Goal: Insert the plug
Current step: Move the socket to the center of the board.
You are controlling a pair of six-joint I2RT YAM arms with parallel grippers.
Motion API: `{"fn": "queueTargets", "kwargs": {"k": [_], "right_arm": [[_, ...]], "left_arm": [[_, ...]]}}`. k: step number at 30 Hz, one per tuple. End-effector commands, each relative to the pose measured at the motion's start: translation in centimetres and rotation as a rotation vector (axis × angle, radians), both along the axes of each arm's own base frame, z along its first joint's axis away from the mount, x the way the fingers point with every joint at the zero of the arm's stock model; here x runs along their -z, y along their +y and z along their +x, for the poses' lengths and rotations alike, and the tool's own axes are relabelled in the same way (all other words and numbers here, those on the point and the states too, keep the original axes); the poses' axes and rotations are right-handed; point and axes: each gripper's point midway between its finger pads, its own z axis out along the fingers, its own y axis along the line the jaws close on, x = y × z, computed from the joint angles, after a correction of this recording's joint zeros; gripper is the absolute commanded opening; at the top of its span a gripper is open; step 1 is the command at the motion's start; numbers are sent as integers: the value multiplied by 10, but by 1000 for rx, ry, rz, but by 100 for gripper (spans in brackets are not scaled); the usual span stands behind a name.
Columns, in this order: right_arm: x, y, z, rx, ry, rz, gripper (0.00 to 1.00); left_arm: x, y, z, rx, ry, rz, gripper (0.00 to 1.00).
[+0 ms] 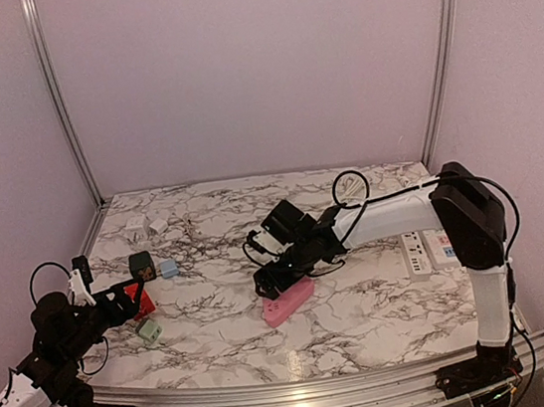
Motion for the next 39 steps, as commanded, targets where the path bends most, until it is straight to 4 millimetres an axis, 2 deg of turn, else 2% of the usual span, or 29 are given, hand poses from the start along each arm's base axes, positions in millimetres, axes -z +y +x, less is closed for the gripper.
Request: {"fn": "queueTargets", "kwargs": {"k": [1,8,12,16,19,23,26,31,39], "right_arm": [[-1,20,-13,-47,-12,-10,88],[2,46,-47,-145,-16,-2,88],[-8,58,-58,-172,-26,8,89],[-34,59,-53,-125,-65,42,96],[-64,57,-49,-88,-110,105,99],[-105,42,-44,8,-182,209,99],[-127,23,-46,75,-227,290,99],[-130,-5,-54,159,-228,338,99],[-142,-24,-66,173,-217,375,99]], "left_arm": [[-5,0,1,-3,-24,-9,99],[-3,0,1,-3,-22,-15,99],[-2,-1,1,-2,-15,-11,99],[-1,0,1,-7,-16,-11,99],[0,2,2,-22,-13,-12,99],[3,5,3,-41,1,-24,99],[5,12,5,-84,2,-22,99],[9,18,7,-125,11,-23,99],[12,23,8,-151,17,-12,99]]}}
